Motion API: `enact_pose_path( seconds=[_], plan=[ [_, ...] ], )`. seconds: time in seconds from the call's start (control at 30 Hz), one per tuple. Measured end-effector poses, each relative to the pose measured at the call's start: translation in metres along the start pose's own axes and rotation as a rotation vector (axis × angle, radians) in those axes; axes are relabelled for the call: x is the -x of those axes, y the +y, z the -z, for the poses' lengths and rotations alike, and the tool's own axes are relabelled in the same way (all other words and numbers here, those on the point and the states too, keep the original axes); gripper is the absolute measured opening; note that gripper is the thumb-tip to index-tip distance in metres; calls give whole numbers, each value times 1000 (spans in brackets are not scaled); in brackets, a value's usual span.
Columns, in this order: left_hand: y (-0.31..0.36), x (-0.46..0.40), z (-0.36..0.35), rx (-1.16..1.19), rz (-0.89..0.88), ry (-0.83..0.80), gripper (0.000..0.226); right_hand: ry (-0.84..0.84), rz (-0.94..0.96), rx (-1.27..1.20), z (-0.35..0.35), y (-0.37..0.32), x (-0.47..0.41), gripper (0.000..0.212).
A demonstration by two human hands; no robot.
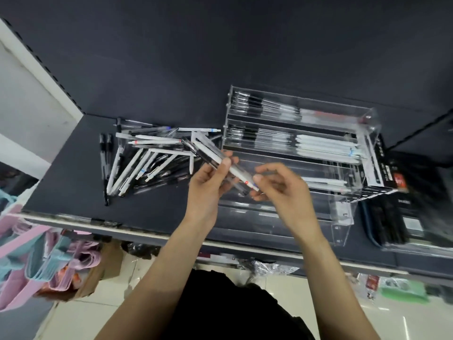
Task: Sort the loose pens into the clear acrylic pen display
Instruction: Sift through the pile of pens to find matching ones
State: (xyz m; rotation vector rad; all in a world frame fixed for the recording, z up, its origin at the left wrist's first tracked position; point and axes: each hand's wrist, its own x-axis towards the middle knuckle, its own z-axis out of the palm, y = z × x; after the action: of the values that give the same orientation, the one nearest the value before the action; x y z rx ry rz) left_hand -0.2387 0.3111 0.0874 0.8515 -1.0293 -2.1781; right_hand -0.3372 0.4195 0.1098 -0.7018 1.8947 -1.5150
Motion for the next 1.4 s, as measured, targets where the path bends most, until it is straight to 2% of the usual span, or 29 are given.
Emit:
enact_pose_path(
  seconds=[0.1,0.2,0.33,0.43,0.57,0.63,0.77,0.87,0.97,1.13,1.23,1.4],
  plan=[
    [-17,5,-31,-71,-5,-19,19,57,74,0,28,6,4,11],
    [-31,9,-59,-134,-11,-26,22,57,124,71,54,10,3,13],
    [-45,7,-93,-146,-16,-21,32,54,237,298,95,13,-5,10],
    [-51,4,-118,-155,-28,-30,27,36,354,467,122,9,-18,16],
    [-56,-3,-144,-158,-62,9,20,-30,413,533,157,-6,-41,11],
    [-55,-8,-150,-122,-72,57,12,45,496,677,182,-15,-56,9],
    [-51,-15,-148,-58,-79,82,25,195,604,1000,227,-31,-91,12],
    [-51,-19,-147,-29,-72,82,37,132,591,1147,231,-30,-116,15],
    [-51,-22,-149,-29,-67,78,34,60,606,1244,225,-24,-133,18],
    [-51,-23,-145,-26,-65,74,33,92,582,1479,218,-24,-143,16],
    [-51,-23,-144,-18,-63,79,28,111,627,1482,212,-23,-149,8],
    [-51,-22,-140,-47,-57,86,15,-103,719,1348,196,-19,-155,43]
  ],
)
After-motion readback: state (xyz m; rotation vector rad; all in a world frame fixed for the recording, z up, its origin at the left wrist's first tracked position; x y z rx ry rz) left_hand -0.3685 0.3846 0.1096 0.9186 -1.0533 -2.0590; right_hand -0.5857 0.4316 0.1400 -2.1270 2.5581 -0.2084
